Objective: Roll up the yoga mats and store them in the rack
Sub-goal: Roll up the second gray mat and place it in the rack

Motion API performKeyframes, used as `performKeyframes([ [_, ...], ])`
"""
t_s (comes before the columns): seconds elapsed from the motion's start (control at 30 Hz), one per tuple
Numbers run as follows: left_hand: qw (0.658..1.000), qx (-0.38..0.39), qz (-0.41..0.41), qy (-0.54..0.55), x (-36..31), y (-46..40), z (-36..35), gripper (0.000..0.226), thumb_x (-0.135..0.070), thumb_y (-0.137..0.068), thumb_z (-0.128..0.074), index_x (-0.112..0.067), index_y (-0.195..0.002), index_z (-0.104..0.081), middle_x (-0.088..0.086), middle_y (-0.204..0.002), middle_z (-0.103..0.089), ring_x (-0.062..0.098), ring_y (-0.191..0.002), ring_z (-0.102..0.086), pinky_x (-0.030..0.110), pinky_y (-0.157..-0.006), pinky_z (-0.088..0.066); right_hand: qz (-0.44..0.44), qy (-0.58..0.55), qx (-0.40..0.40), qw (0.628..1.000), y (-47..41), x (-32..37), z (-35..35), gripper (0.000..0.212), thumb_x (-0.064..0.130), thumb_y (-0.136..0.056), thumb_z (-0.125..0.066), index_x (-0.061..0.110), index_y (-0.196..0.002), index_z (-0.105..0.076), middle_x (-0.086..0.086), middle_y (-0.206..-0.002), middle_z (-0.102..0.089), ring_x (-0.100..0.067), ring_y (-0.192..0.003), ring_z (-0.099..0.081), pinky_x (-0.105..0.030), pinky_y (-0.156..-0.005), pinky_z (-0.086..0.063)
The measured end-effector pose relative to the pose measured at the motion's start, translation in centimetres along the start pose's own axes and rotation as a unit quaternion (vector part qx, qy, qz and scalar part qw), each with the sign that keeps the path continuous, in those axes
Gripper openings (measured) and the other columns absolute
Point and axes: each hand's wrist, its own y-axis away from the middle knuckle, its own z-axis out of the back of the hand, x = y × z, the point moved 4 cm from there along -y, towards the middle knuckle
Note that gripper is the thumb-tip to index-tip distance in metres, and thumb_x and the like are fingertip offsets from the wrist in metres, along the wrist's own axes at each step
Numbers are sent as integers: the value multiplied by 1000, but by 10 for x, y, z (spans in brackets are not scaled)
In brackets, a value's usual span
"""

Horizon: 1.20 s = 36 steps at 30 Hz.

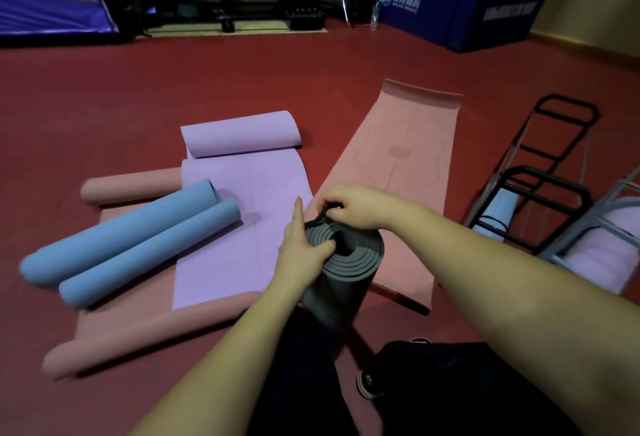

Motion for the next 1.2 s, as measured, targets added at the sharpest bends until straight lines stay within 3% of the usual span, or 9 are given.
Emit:
performKeyframes([
  [0.13,1000,-27,-12,-8,-4,-2,5,53,-33,-75,-66,-29,-125,-53,-2,-119,-51,19,-111,-57,39,-96,-47,4,-42,-10,999,8,2,-6,27,14,-94,-55,21,-116,-68,6,-120,-64,-9,-105,-55,-23,-93,-39],
  [0.33,997,-75,-5,2,-1,-7,12,45,-33,-72,-66,-23,-113,-51,0,-114,-61,16,-104,-60,34,-87,-49,-69,-1,-135,988,55,-5,-20,22,33,-94,-59,25,-112,-67,4,-112,-69,-17,-103,-62,-32,-85,-48],
  [0.63,995,-97,-23,14,2,-13,0,41,-36,-73,-64,-25,-110,-50,0,-117,-61,15,-106,-58,33,-88,-45,-99,-180,-315,927,118,10,-114,37,24,-89,-57,13,-123,-64,-1,-106,-67,-19,-100,-62,-32,-86,-49],
  [0.77,991,-123,-25,39,7,-5,-1,28,-36,-86,-68,-25,-107,-54,-7,-108,-62,10,-99,-57,27,-82,-41,-33,-88,-387,917,120,10,-132,37,23,-82,-52,10,-116,-61,-4,-100,-66,-19,-96,-55,-31,-90,-42],
  [0.87,988,-145,-22,52,9,-2,4,24,-42,-93,-62,-23,-106,-58,-7,-106,-64,11,-98,-58,26,-79,-39,47,-3,-397,917,118,15,-147,32,17,-79,-55,11,-110,-57,-7,-109,-65,-23,-105,-54,-34,-107,-36],
  [1.0,986,-156,-16,55,10,4,3,27,-43,-102,-43,-20,-94,-52,-2,-99,-63,16,-91,-55,30,-76,-35,41,-114,-390,913,118,9,-151,30,15,-83,-53,12,-113,-58,-6,-116,-64,-19,-113,-53,-30,-108,-37],
  [1.07,982,-172,-13,79,9,9,-2,31,-38,-106,-35,-16,-90,-49,1,-93,-62,21,-89,-54,29,-75,-34,-30,-282,-406,869,119,12,-143,22,12,-88,-52,19,-109,-58,0,-111,-66,-12,-108,-59,-26,-100,-44],
  [1.13,977,-184,-4,103,8,14,-6,33,-37,-107,-31,-14,-93,-51,-3,-86,-60,20,-89,-53,26,-73,-32,-134,-464,-421,768,114,12,-138,19,6,-93,-51,23,-100,-55,0,-95,-67,-9,-91,-64,-25,-92,-48],
  [1.2,973,-192,4,127,8,15,-9,32,-36,-108,-30,-16,-97,-53,-10,-86,-59,19,-91,-54,25,-77,-33,-241,-551,-449,661,112,2,-132,14,9,-95,-49,23,-95,-53,-1,-83,-62,-15,-75,-62,-37,-85,-50],
])
